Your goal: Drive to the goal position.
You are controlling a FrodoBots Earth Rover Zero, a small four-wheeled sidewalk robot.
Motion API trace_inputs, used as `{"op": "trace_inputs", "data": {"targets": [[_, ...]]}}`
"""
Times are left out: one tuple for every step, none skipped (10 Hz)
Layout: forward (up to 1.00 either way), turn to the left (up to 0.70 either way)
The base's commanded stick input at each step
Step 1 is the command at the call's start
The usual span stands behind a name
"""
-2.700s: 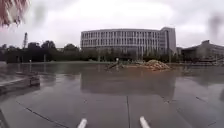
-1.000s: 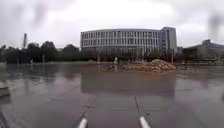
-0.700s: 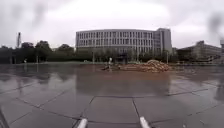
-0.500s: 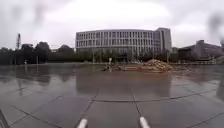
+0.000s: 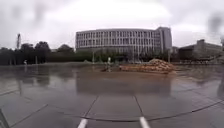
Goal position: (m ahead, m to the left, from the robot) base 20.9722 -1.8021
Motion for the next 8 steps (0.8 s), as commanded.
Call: {"op": "trace_inputs", "data": {"targets": [[1.0,0.0],[1.0,0.0],[1.0,-0.04],[1.0,-0.23],[1.0,-0.16],[1.0,0.0],[1.0,0.0],[1.0,0.0]]}}
